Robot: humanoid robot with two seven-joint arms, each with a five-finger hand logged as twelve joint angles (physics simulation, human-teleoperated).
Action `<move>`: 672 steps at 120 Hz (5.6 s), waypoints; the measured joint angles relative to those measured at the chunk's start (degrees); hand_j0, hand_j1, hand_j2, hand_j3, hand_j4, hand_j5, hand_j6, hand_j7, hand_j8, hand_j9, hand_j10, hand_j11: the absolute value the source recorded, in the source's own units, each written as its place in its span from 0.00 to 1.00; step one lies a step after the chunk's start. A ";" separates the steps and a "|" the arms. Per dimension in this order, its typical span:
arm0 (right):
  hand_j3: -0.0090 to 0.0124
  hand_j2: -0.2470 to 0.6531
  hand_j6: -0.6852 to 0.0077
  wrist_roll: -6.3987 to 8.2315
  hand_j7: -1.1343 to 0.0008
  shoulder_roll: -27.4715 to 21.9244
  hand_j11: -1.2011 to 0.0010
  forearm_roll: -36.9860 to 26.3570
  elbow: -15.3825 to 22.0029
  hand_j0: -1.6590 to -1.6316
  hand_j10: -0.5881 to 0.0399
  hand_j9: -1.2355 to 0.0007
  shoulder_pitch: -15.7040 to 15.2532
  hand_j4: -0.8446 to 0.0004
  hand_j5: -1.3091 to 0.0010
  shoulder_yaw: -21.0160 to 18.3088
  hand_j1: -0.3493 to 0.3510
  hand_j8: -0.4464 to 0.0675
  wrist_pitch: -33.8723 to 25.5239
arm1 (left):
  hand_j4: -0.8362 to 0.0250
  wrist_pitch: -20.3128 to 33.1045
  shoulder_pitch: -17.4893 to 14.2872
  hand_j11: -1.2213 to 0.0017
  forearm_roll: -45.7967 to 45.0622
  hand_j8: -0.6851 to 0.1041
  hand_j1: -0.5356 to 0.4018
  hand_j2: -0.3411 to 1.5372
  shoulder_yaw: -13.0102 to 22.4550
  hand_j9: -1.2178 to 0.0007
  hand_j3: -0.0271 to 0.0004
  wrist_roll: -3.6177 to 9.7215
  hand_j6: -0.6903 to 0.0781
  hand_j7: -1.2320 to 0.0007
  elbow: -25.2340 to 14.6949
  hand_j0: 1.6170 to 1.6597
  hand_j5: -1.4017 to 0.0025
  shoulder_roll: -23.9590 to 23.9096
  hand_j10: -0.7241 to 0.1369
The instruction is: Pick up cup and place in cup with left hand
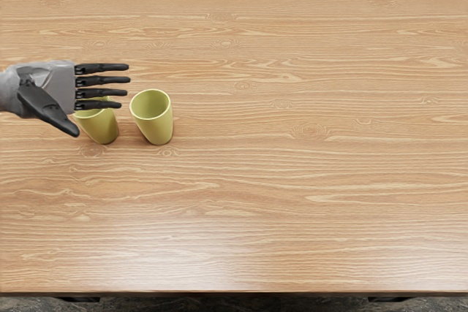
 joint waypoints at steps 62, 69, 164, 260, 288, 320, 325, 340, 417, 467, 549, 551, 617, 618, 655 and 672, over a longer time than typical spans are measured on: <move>0.42 0.27 0.99 -0.43 1.00 0.00 1.00 -0.34 0.09 0.04 0.94 1.00 0.16 1.00 1.00 -0.19 0.00 0.87 0.00 | 0.95 0.02 -7.92 0.98 15.59 0.85 0.92 0.18 -5.47 0.98 0.99 0.33 0.88 0.98 -3.82 0.96 0.98 -9.41 0.82; 0.42 0.27 0.99 -0.43 1.00 0.00 1.00 -0.34 0.09 0.04 0.94 1.00 0.18 1.00 1.00 -0.19 0.00 0.87 0.00 | 0.95 0.02 -8.60 0.98 20.71 0.85 0.92 0.18 -5.86 0.98 0.99 2.54 0.88 0.98 -3.56 0.96 0.98 -11.26 0.82; 0.42 0.27 0.99 -0.45 1.00 0.00 1.00 -0.34 0.09 0.04 0.94 1.00 0.34 1.00 1.00 -0.19 0.00 0.87 0.00 | 0.88 15.31 -12.36 0.91 61.37 0.76 0.84 0.19 -0.16 0.92 0.99 15.48 0.79 0.92 4.89 0.96 0.92 -28.87 0.75; 0.42 0.27 0.99 -0.45 1.00 0.00 1.00 -0.32 0.09 0.04 0.94 1.00 0.65 1.00 1.00 -0.18 0.00 0.87 0.00 | 0.81 24.04 -10.80 0.85 65.72 0.69 0.77 0.20 5.24 0.85 0.99 15.49 0.71 0.85 8.08 0.96 0.87 -34.20 0.68; 0.42 0.27 0.99 -0.45 1.00 0.00 1.00 -0.29 0.09 0.04 0.94 1.00 0.69 1.00 1.00 -0.16 0.00 0.87 0.00 | 0.79 24.33 -10.65 0.84 65.84 0.67 0.74 0.21 5.26 0.84 0.99 15.48 0.70 0.84 9.08 0.96 0.86 -34.11 0.67; 0.42 0.27 0.99 -0.45 1.00 0.00 1.00 -0.28 0.09 0.04 0.94 1.00 0.69 1.00 1.00 -0.19 0.00 0.87 0.00 | 0.69 24.31 -10.68 0.77 66.17 0.56 0.55 0.23 6.10 0.77 0.99 15.48 0.58 0.77 10.04 0.97 0.80 -34.29 0.56; 0.42 0.27 0.99 -0.45 1.00 0.00 1.00 -0.27 0.09 0.04 0.94 1.00 0.69 1.00 1.00 -0.19 0.00 0.87 0.00 | 0.67 24.29 -10.74 0.76 66.21 0.54 0.50 0.25 6.15 0.76 0.99 15.48 0.56 0.76 10.12 0.97 0.79 -34.61 0.54; 0.42 0.27 0.99 -0.44 1.00 0.00 1.00 -0.26 0.09 0.04 0.94 1.00 0.69 1.00 1.00 -0.19 0.00 0.87 0.00 | 0.62 24.42 -10.67 0.73 66.33 0.48 0.43 0.36 6.13 0.73 0.99 15.45 0.51 0.74 10.22 0.97 0.77 -34.68 0.49; 0.42 0.27 0.99 -0.45 1.00 0.00 1.00 -0.27 0.09 0.04 0.94 1.00 0.78 1.00 1.00 -0.19 0.00 0.87 0.00 | 0.55 23.48 -11.69 0.58 65.58 0.42 0.42 0.29 6.27 0.58 0.99 15.49 0.53 0.58 10.28 0.92 0.63 -34.81 0.39; 0.42 0.27 0.99 -0.44 1.00 0.00 1.00 -0.25 0.09 0.04 0.94 1.00 1.06 1.00 1.00 -0.12 0.00 0.87 0.00 | 0.51 22.87 -15.46 0.56 64.86 0.37 0.52 0.21 5.92 0.56 0.99 15.48 0.45 0.56 10.53 0.91 0.61 -34.65 0.38; 0.42 0.27 0.99 -0.43 1.00 0.00 1.00 -0.25 0.09 0.04 0.94 1.00 1.20 1.00 1.00 -0.10 0.00 0.87 0.05 | 0.48 15.96 -22.75 0.55 59.52 0.34 0.48 0.22 5.06 0.55 0.99 15.49 0.42 0.55 9.96 0.93 0.60 -25.80 0.35; 0.42 0.27 0.99 -0.43 1.00 0.00 1.00 -0.25 0.09 0.04 0.94 1.00 1.21 1.00 1.00 -0.10 0.00 0.87 0.05 | 0.48 15.73 -22.90 0.55 59.35 0.34 0.48 0.22 5.04 0.55 0.99 15.49 0.42 0.55 9.94 0.93 0.60 -25.47 0.35; 0.42 0.27 0.99 -0.43 1.00 0.00 1.00 -0.25 0.09 0.04 0.94 1.00 1.57 1.00 1.00 -0.11 0.00 0.87 0.00 | 0.50 11.15 -25.42 0.53 57.60 0.35 0.44 0.24 4.27 0.53 0.99 15.49 0.47 0.54 8.73 0.94 0.59 -18.31 0.33; 0.42 0.27 0.99 -0.43 1.00 0.00 1.00 -0.25 0.09 0.04 0.94 1.00 1.57 1.00 1.00 -0.11 0.00 0.87 0.01 | 0.50 11.10 -25.42 0.53 57.53 0.35 0.45 0.23 4.26 0.53 0.99 15.49 0.46 0.54 8.69 0.94 0.59 -18.02 0.33; 0.42 0.27 0.99 -0.43 1.00 0.00 1.00 -0.25 0.09 0.04 0.94 1.00 1.66 1.00 1.00 -0.17 0.00 0.87 0.08 | 0.51 10.05 -25.25 0.52 57.24 0.35 0.44 0.23 4.29 0.52 0.99 15.50 0.47 0.53 7.41 0.93 0.58 -13.98 0.33; 0.42 0.27 0.99 -0.43 1.00 0.00 1.00 -0.25 0.09 0.04 0.94 1.00 1.73 1.00 1.00 -0.15 0.00 0.87 0.09 | 0.50 9.89 -24.64 0.52 57.12 0.34 0.45 0.23 4.40 0.52 0.99 15.50 0.46 0.53 6.75 0.92 0.57 -12.38 0.33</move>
